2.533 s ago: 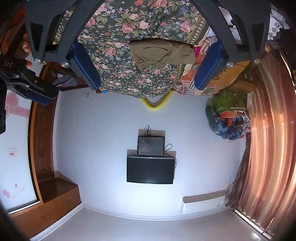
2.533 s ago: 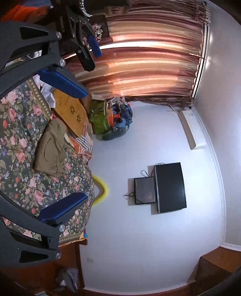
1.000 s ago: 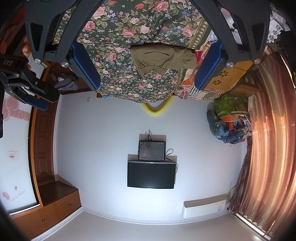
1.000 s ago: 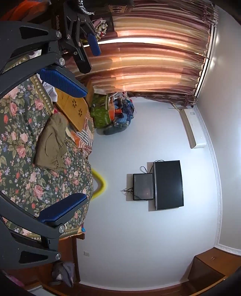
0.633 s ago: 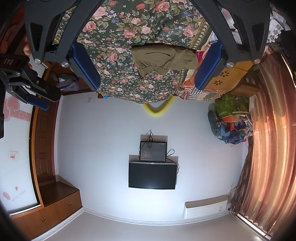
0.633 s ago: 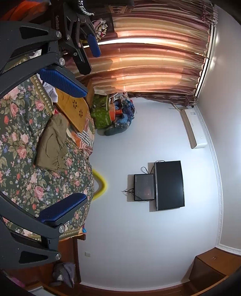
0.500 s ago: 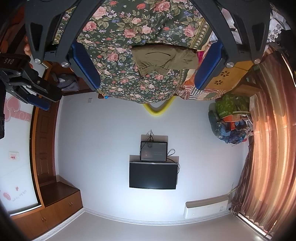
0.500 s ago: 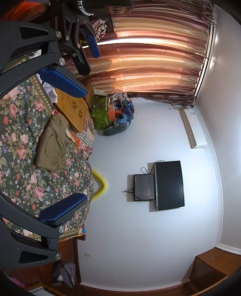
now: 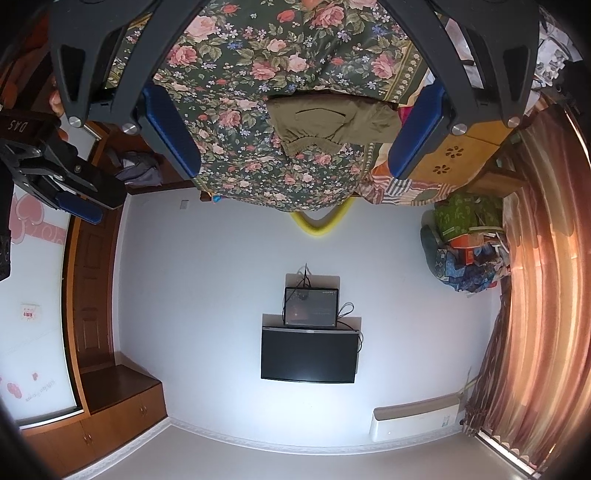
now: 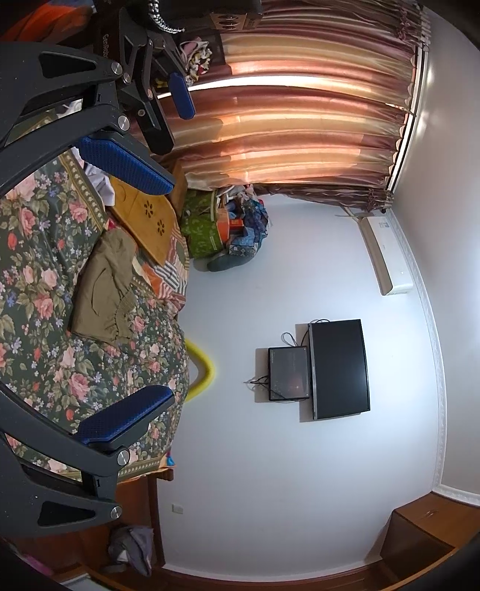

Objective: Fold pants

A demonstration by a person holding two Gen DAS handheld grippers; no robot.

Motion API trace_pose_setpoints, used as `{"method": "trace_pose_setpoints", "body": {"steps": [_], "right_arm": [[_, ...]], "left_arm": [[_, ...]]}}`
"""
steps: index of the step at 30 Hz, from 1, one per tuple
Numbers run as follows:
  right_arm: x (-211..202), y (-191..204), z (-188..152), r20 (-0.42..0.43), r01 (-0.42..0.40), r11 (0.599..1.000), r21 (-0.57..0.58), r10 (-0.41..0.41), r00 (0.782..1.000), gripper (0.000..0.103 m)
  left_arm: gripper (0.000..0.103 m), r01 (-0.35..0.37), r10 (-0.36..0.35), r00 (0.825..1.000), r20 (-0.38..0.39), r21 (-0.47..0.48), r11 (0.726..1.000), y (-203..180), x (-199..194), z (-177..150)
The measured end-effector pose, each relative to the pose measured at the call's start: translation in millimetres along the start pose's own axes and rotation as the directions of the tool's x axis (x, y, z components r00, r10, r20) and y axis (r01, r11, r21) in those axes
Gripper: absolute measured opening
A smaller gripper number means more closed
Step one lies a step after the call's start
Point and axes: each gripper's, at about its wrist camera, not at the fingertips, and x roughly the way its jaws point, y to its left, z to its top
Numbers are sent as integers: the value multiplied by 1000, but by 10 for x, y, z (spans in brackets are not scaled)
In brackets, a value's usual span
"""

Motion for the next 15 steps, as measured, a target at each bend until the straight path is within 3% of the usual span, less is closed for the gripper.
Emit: {"method": "trace_pose_setpoints", "body": {"steps": [15], "right_arm": [[18, 10, 15, -6, 0, 1000, -1, 0, 1000, 103]], "left_arm": [[103, 9, -9, 1000, -9, -7, 1000, 6, 32, -24]]}}
